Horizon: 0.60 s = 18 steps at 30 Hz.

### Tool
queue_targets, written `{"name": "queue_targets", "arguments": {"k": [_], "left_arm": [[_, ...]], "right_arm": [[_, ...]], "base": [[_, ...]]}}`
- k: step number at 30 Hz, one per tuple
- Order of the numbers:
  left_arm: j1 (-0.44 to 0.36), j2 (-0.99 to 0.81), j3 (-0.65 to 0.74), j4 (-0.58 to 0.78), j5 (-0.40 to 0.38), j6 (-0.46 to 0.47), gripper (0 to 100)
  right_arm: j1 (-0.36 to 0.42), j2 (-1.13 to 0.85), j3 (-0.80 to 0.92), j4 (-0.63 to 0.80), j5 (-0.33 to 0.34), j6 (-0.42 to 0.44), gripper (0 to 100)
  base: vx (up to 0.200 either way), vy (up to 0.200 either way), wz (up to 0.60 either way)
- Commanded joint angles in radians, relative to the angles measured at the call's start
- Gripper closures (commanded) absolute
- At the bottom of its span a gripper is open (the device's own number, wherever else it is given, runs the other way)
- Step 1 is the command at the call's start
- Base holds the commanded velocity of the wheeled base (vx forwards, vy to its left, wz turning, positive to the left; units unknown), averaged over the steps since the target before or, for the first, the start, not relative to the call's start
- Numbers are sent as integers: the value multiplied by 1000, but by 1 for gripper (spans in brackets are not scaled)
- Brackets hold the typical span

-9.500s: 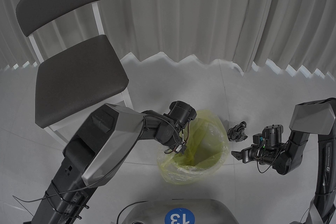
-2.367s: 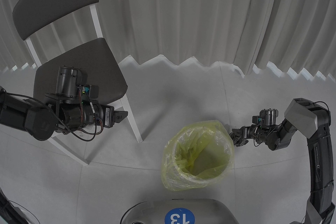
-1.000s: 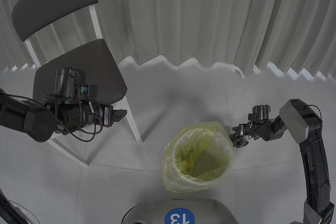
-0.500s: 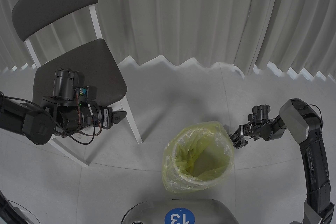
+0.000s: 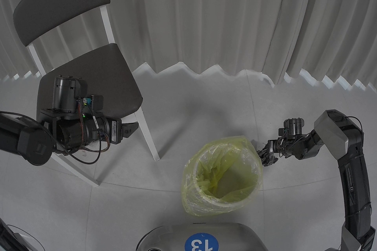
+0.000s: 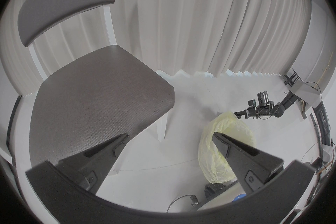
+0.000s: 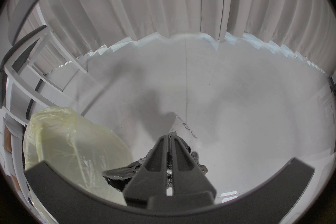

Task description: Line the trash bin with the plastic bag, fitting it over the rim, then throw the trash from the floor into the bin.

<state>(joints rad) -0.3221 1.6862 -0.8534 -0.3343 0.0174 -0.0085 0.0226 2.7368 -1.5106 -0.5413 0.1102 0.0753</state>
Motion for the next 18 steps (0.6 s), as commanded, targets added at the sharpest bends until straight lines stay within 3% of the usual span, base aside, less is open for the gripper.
{"name": "queue_targets", "arguments": {"k": [1, 18], "left_arm": [[6, -22, 13, -17, -1, -4, 0], [25, -132, 96, -29, -8, -5, 0]], "right_arm": [[7, -54, 61, -22, 2, -5, 100], [22, -149, 156, -94, 8, -9, 100]], "base": [[0, 0, 0], [0, 0, 0]]}}
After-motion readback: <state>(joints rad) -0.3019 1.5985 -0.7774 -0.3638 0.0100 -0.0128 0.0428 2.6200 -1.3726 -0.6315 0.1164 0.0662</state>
